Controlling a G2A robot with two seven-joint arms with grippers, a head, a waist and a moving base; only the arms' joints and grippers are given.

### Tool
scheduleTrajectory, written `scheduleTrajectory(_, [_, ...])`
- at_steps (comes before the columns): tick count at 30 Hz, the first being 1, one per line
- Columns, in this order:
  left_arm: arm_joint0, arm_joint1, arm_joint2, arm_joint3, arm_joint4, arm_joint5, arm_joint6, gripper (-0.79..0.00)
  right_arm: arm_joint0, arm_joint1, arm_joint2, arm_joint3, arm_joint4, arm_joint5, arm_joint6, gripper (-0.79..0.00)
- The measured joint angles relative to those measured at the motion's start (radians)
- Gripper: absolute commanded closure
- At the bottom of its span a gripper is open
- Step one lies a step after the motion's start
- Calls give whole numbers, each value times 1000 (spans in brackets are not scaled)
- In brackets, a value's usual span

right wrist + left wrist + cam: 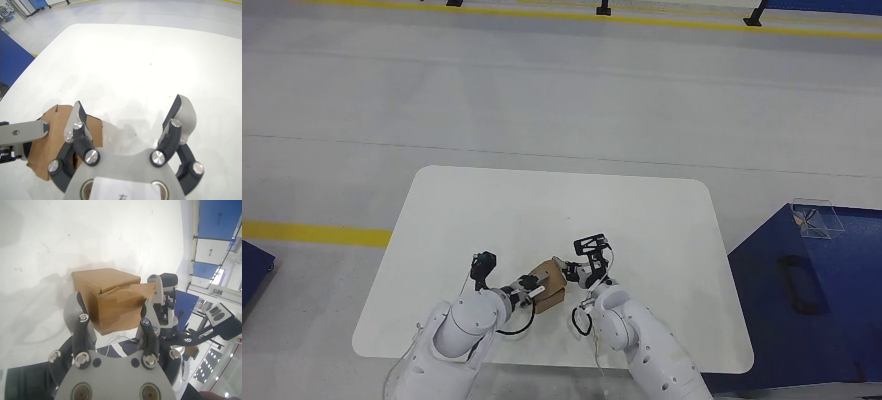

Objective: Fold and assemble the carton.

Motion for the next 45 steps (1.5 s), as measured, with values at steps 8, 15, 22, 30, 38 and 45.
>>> scheduleTrajectory(8, [18, 3, -7, -19, -36, -15, 15, -542, 4, -5, -3, 12, 7, -3, -4, -785])
scheduleTrajectory(15, [25, 6, -9, -21, -65, -26, 16, -409, 1, -9, -11, 10, 4, -7, 1, -785])
scheduleTrajectory(22, [26, 10, -5, -23, -68, -23, 20, -357, 5, -13, -16, 17, -2, -1, 9, -785])
scheduleTrajectory(30, [18, 13, 9, -13, -56, -12, 31, -360, 11, -16, -8, 32, 3, 8, 5, -785])
scheduleTrajectory(38, [13, 16, 16, -6, -55, -9, 46, -369, 3, -14, 14, 15, 5, 7, 2, -785])
scheduleTrajectory(45, [3, 18, 19, 5, -57, -7, 56, -366, -2, -11, 37, -4, 15, -6, 19, -785])
